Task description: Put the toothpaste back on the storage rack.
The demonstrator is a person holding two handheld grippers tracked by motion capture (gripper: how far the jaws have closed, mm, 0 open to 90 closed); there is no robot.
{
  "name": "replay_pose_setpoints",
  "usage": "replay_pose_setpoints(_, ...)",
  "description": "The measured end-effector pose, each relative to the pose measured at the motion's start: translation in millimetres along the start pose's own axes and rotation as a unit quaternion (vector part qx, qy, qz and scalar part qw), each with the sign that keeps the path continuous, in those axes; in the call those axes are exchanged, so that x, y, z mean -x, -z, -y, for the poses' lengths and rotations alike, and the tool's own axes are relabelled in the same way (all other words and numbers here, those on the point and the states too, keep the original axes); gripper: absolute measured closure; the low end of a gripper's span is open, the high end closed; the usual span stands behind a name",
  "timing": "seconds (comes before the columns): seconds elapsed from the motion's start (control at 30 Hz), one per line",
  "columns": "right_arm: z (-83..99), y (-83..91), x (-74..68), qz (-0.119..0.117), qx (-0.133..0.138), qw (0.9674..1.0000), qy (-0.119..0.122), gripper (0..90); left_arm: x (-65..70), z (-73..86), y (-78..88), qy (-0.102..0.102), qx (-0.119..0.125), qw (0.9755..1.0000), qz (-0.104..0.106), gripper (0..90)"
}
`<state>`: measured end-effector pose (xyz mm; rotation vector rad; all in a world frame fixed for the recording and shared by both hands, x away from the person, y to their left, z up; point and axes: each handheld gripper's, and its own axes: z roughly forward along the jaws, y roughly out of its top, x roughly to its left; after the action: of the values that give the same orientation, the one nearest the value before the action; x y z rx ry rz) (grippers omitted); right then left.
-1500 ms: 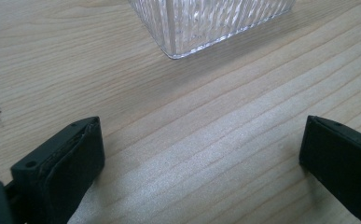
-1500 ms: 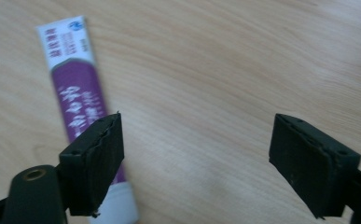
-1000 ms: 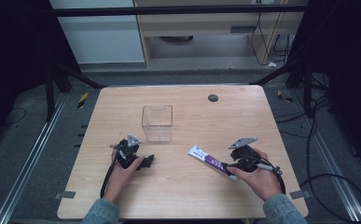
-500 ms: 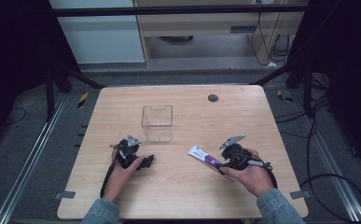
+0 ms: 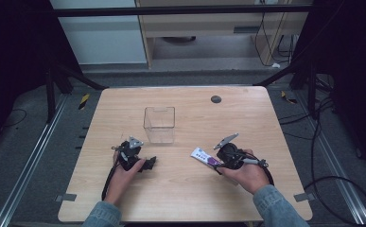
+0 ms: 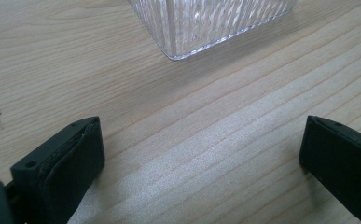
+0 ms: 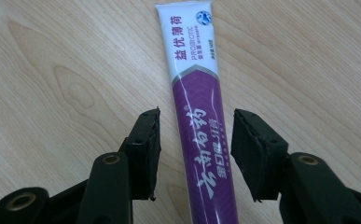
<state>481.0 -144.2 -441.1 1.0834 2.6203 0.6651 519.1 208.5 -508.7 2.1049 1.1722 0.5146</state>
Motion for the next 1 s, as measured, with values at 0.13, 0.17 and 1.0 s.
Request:
replay_pose_setpoints(0.13, -6.6, -6.2, -1.4, -0.005, -0.014, 0.9999, 0.001, 47.2, 0.0, -0.1, -0.1, 0.000, 0.000, 1.0000, 0.000, 0.0)
replay_pose_setpoints(0.17, -8.4, -7.7, -1.4, -0.006, -0.015, 0.9999, 0.004, 46.8, 0.0, -0.1, -0.1, 0.000, 0.000, 1.0000, 0.000, 0.0)
replay_pose_setpoints(1.0, -37.0, -35.5, 5.6, -0.022, -0.073, 0.9971, 0.010, 49.2, 0.0, -0.1, -0.1, 0.000, 0.000, 1.0000, 0.000, 0.0)
